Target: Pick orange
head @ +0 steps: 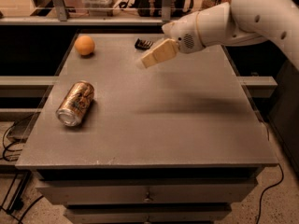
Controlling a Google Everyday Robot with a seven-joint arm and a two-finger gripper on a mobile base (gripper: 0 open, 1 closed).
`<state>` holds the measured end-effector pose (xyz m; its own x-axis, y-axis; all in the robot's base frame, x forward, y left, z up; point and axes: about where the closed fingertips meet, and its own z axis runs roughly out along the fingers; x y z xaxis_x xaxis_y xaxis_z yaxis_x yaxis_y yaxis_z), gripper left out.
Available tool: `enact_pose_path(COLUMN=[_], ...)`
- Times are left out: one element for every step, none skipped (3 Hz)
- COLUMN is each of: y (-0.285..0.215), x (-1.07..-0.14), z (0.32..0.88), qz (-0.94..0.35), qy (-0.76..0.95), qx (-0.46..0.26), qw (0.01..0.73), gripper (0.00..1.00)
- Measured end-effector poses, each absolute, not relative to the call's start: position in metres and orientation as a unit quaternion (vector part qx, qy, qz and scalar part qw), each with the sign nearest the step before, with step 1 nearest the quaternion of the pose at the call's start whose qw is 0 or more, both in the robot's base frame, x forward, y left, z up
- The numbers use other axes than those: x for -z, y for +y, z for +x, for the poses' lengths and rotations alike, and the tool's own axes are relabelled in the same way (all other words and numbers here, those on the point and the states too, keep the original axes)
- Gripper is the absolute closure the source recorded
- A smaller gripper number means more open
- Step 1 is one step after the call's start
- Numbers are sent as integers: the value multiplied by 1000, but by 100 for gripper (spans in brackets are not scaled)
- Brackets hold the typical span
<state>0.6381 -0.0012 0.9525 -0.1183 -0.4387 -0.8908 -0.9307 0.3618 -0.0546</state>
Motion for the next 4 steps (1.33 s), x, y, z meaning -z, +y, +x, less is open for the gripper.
enact_pose_path(y=[42,87,88,110], x=[-940,-925,-925,-906], z=[668,700,700,709], qz=[-493,-499,-499,-482], qy=[693,691,691,693], qx=[-280,-267,-267,-293], qw=[444,450,449,450], gripper=[0,0,0,0])
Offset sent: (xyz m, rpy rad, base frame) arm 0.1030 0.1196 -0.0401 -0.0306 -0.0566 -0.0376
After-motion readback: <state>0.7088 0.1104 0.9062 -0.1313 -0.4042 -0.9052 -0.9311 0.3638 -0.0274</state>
